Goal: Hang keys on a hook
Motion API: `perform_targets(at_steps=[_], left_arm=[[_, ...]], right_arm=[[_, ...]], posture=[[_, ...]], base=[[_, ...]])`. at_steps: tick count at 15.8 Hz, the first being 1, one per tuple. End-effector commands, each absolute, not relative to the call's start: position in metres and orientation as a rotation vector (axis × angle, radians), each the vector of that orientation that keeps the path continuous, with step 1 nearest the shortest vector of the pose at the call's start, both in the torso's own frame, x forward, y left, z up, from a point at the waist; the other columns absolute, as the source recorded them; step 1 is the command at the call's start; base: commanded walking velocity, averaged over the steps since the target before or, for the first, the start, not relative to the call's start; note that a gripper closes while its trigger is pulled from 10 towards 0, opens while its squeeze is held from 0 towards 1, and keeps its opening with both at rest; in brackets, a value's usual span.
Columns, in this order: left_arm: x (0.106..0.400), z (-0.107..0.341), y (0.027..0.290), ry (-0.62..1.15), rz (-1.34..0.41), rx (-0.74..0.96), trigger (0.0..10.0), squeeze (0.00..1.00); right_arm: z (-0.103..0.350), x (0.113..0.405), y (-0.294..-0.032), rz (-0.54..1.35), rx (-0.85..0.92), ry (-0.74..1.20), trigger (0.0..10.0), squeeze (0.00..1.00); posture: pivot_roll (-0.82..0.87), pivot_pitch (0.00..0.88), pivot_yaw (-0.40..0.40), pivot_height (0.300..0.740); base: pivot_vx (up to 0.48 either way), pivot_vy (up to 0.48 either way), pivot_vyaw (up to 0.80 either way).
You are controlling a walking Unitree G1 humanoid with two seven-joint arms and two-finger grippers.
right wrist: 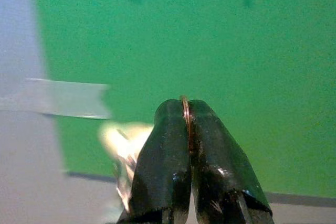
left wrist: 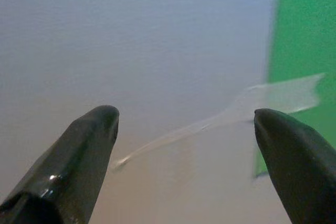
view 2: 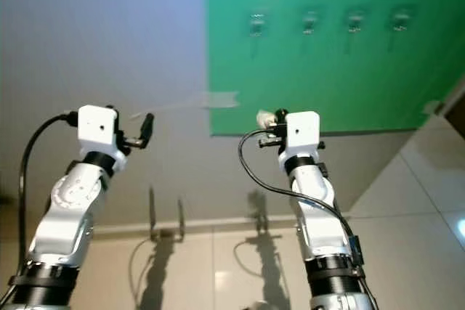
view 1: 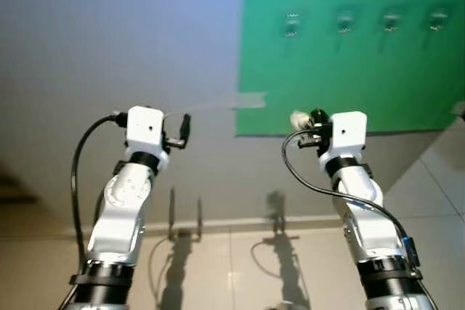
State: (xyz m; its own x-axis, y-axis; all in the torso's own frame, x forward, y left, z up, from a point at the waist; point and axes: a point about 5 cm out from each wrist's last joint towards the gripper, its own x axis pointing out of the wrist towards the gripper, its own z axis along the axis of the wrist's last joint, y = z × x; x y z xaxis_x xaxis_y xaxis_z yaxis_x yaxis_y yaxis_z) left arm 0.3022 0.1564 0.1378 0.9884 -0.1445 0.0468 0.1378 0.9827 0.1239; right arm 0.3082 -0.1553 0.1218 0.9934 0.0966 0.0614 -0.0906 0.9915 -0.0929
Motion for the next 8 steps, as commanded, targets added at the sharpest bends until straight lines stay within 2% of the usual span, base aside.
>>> perform_targets(at_steps=[1,4,5,8], left_arm=[[0.302,0.138,0.156,-0.055,-0.146,0.122,10.0,0.0],[0.303,0.139,0.161,-0.066,-0.111,0.132,10.0,0.0],[0.303,0.14,0.161,-0.068,-0.1,0.128,10.0,0.0],[0.305,0.141,0.16,-0.073,-0.109,0.152,10.0,0.0]], right_arm=[[0.124,0.307,-0.155,0.104,-0.077,-0.074,10.0,0.0],[0.127,0.311,-0.148,0.141,-0.091,-0.083,10.0,0.0],[0.129,0.313,-0.144,0.162,-0.09,-0.09,10.0,0.0],[0.133,0.317,-0.137,0.181,-0.082,-0.106,10.0,0.0]], posture=[[-0.08,0.0,0.014,0.74],[-0.07,0.0,-0.004,0.74],[-0.06,0.0,-0.008,0.74],[-0.05,0.0,0.0,0.74]], base=[[0.0,0.0,0.0],[0.0,0.0,0.0],[0.0,-0.341,0.0],[0.0,-0.405,0.59]])
